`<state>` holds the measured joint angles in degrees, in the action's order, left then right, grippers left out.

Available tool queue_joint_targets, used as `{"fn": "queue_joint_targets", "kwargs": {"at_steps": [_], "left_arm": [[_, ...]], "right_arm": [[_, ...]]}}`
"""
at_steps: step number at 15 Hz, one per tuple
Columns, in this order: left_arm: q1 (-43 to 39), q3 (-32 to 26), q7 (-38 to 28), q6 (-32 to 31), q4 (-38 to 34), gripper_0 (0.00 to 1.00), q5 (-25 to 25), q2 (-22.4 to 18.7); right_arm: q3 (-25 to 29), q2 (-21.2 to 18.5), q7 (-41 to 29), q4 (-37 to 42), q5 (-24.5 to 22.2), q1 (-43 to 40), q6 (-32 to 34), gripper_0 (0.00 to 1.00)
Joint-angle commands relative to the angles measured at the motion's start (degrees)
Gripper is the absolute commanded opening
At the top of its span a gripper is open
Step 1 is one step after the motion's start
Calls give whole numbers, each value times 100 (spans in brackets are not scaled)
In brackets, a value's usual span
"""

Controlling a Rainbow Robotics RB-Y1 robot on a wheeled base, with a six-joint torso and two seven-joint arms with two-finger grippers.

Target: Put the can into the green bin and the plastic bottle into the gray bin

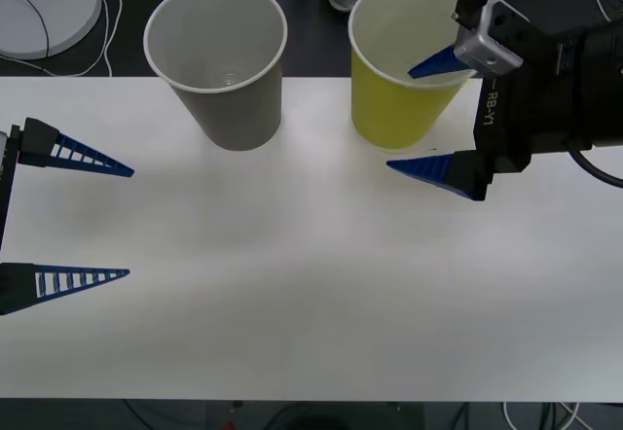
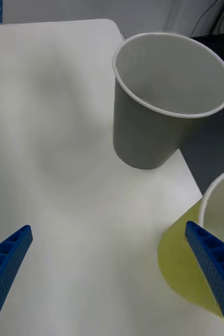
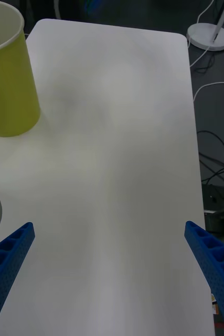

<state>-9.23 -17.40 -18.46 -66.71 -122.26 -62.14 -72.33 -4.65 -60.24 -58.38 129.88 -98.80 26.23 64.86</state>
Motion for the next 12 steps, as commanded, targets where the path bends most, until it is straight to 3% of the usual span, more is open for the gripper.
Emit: {"fn": "queue_joint_targets", "kwargs": {"at_steps": [1, 4, 12], "left_arm": [[0, 0, 0, 0, 0, 100, 0, 0], [0, 0, 0, 0, 0, 100, 0, 0], [0, 0, 0, 0, 0, 100, 0, 0]], "right_arm": [[360, -6, 187, 354, 1, -593, -18, 100], [676, 3, 652, 565, 106, -1200, -26, 100], [1265, -6, 2393, 538, 906, -2404, -158, 100]]}}
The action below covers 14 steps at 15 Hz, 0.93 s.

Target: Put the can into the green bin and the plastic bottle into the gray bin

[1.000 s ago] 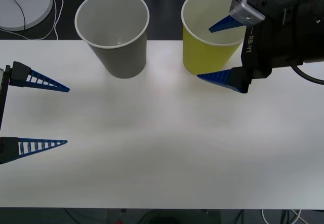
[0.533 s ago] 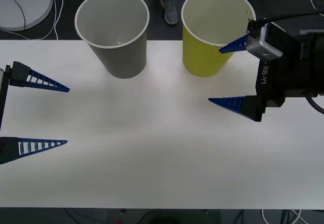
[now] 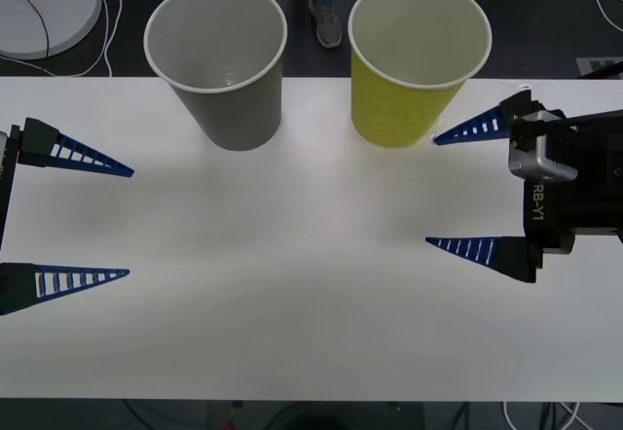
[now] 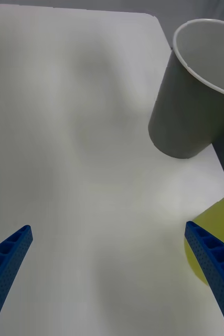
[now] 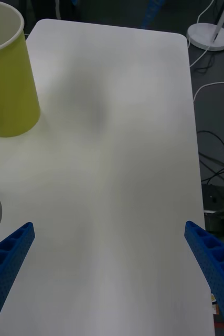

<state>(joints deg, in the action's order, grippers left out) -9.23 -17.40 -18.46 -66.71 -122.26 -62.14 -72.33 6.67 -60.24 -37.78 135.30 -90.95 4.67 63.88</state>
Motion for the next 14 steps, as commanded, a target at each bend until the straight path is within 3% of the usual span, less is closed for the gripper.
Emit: {"fn": "queue_joint_targets", "kwargs": {"at_steps": [1, 5, 11, 14], "left_arm": [[0, 0, 0, 0, 0, 100, 0, 0], [0, 0, 0, 0, 0, 100, 0, 0], [0, 0, 0, 0, 0, 100, 0, 0], [0, 0, 0, 0, 0, 100, 0, 0]], "right_arm": [[159, -14, 465, -12, 157, -309, -51, 100], [247, -14, 1133, -285, 579, -555, -51, 100], [317, -58, 1256, -557, 649, -660, -34, 100], [326, -102, 1265, -812, 772, -607, 283, 100]]}}
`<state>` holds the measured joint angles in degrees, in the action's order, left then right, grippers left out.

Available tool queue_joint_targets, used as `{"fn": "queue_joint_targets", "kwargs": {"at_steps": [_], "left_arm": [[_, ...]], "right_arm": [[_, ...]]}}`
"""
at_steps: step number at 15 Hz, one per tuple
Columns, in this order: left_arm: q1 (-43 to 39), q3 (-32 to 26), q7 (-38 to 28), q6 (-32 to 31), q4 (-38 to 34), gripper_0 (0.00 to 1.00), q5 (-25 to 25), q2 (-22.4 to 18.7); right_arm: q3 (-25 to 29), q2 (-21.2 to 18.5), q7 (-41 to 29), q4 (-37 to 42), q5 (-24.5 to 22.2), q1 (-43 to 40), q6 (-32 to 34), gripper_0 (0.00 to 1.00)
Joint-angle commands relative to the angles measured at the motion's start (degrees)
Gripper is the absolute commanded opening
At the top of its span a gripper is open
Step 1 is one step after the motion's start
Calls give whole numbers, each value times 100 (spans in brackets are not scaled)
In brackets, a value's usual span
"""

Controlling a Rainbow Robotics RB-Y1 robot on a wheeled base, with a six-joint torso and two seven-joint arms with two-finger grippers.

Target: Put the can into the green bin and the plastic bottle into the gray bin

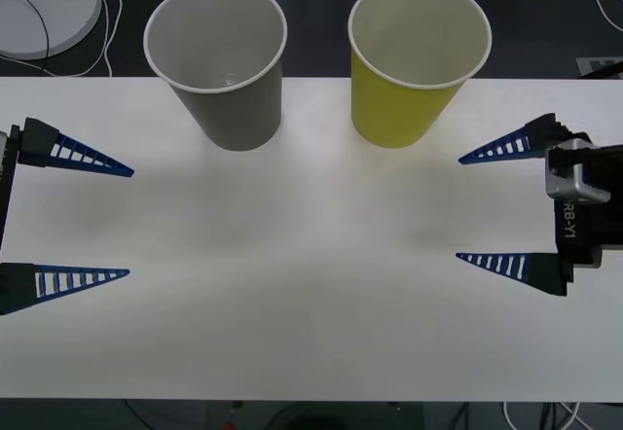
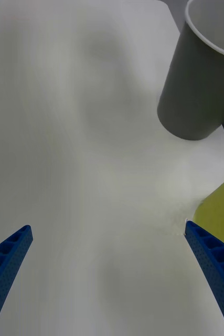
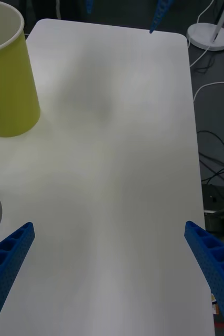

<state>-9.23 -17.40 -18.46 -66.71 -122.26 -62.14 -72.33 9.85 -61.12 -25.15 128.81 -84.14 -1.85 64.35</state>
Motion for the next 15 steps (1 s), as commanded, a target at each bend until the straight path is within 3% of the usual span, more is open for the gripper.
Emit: {"fn": "queue_joint_targets", "kwargs": {"at_steps": [1, 6, 15], "left_arm": [[0, 0, 0, 0, 0, 100, 0, 0], [0, 0, 0, 0, 0, 100, 0, 0], [0, 0, 0, 0, 0, 100, 0, 0]], "right_arm": [[52, -23, 2, -242, 144, 80, 446, 100], [298, -41, 19, -462, 557, 80, 1149, 100], [307, -41, 2, -488, 662, 9, 1202, 100]]}}
